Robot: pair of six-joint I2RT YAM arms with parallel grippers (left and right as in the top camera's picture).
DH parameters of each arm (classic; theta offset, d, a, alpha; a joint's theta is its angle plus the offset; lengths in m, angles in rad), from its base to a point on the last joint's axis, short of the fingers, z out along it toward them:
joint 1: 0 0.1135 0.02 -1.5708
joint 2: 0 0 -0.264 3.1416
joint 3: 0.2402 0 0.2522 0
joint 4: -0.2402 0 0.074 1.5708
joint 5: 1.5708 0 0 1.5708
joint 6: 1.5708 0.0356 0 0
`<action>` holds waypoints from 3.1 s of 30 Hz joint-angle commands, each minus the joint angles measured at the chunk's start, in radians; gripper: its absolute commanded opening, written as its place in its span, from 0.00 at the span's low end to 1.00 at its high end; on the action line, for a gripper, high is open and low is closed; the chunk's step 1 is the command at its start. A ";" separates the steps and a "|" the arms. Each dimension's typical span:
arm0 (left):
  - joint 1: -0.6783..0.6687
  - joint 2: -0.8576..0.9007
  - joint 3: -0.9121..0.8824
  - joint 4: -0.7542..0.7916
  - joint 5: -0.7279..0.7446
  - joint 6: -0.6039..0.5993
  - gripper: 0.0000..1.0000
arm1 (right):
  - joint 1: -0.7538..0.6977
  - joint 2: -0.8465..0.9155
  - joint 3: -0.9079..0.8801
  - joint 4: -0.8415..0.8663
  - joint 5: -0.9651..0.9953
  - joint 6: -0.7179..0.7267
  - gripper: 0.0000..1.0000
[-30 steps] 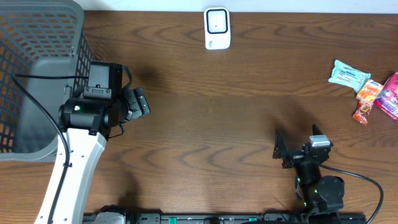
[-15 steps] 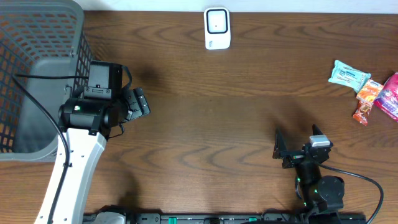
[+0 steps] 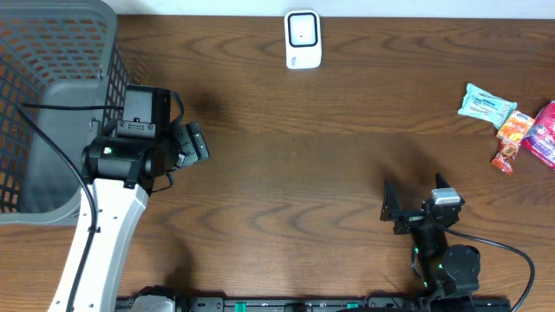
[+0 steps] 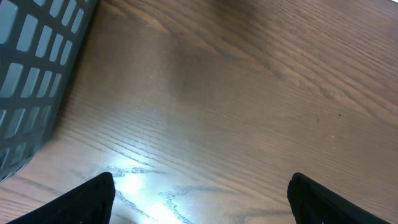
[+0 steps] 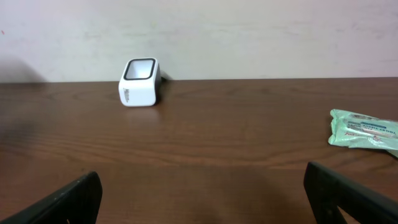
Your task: Scan the item barcode
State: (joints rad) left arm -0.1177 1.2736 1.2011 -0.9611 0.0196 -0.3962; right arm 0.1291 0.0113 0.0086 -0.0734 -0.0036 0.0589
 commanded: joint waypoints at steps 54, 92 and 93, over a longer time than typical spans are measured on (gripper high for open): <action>0.005 -1.152 -1.069 0.689 0.156 0.282 0.89 | 0.002 -0.006 -0.003 -0.002 -0.002 -0.005 0.99; 0.167 -1.273 -1.197 0.905 0.163 0.448 0.89 | 0.002 -0.006 -0.003 -0.002 -0.002 -0.005 0.99; 0.167 -1.273 -1.197 0.905 0.163 0.448 0.89 | 0.002 -0.006 -0.003 -0.002 -0.002 -0.005 0.99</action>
State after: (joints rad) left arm 0.0444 0.0101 0.0135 -0.0078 0.1699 0.0315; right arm 0.1291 0.0109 0.0082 -0.0715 -0.0040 0.0589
